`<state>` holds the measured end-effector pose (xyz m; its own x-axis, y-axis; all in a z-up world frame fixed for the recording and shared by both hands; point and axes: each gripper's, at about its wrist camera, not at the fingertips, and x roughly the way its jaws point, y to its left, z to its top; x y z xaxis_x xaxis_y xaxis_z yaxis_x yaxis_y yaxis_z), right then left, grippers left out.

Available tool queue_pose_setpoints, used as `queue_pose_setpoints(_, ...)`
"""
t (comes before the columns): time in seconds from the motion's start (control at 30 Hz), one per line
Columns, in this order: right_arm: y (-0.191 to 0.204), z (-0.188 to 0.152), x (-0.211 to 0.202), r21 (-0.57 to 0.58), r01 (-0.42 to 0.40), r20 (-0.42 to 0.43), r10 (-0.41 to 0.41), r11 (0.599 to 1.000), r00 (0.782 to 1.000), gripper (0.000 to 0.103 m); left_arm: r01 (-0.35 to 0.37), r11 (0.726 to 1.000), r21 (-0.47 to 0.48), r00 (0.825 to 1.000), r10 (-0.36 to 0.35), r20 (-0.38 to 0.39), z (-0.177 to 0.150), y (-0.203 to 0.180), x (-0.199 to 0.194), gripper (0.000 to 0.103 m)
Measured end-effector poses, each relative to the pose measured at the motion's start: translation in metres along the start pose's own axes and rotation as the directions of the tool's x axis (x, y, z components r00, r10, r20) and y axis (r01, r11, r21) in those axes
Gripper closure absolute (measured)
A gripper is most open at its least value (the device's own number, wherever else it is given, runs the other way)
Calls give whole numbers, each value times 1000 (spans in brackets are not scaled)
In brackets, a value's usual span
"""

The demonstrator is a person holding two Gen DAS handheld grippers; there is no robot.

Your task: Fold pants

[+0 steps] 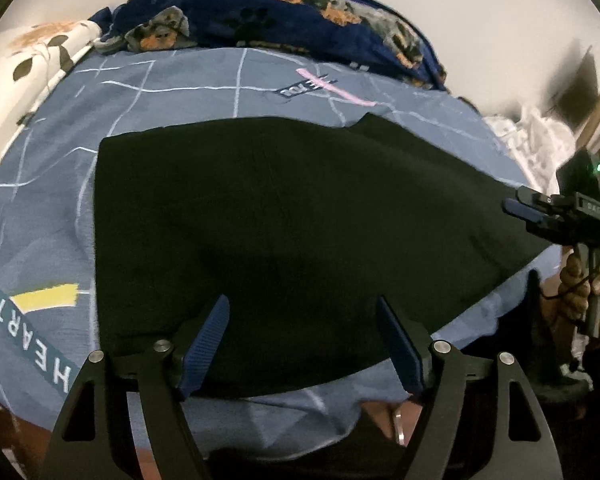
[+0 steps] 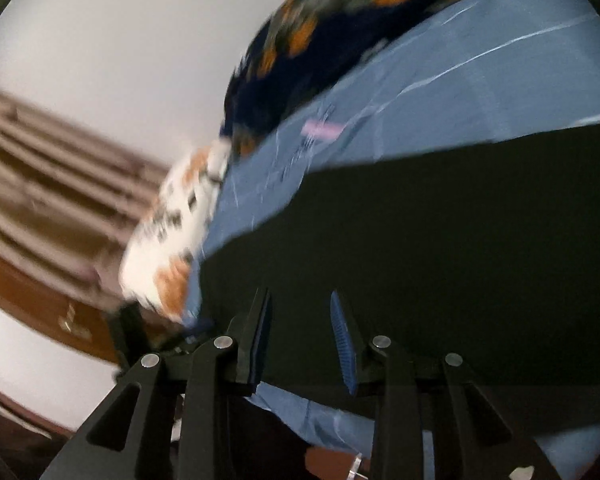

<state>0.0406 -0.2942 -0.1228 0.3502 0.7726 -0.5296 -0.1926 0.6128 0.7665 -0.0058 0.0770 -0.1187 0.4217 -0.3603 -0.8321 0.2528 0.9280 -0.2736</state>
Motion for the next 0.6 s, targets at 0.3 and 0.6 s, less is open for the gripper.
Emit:
queue_pose_setpoints(0.3, 16, -44, 74, -67, 7, -229, -22, 998, 973, 76, 26, 1000, -17, 1000, -26, -5, -2, 6, 1, 27)
queue_pose_setpoints(0.6, 35, -40, 69, -98, -106, -241, 80, 990, 967, 73, 62, 997, -51, 998, -61, 6, -1, 13, -1, 27)
